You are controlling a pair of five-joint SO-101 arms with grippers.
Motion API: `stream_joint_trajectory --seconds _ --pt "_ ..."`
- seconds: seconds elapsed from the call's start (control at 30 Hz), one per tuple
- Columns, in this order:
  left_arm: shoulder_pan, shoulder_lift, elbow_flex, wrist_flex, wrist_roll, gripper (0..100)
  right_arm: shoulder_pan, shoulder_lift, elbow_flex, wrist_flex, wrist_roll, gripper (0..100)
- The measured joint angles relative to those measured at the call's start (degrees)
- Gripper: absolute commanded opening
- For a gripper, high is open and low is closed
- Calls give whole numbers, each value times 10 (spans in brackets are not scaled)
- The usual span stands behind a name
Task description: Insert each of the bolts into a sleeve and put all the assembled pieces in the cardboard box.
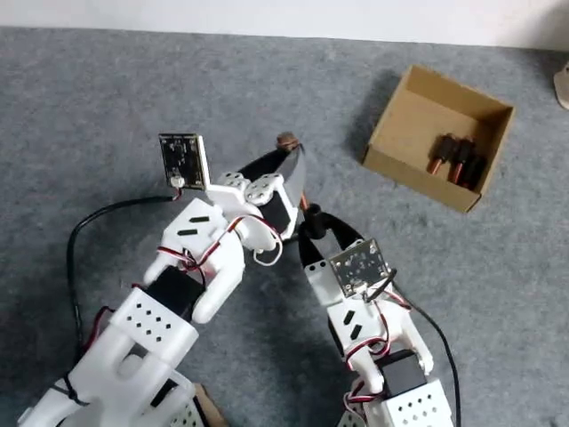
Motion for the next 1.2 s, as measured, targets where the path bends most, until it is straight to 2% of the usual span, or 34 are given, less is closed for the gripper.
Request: stream_joint_trajectory --seconds 0.6,0.8,1.03,1.2 --pt "8 0 11 -2 0 5 -3 -2 0 1 -5 5" --pt "7 0 16 -2 -4 5 -33 -2 0 1 -5 5" --pt "8 -1 61 -77 -22 5 -47 -1 0 1 -5 5" --pt "8 -2 78 -91 -34 5 -47 -1 1 2 -5 5"
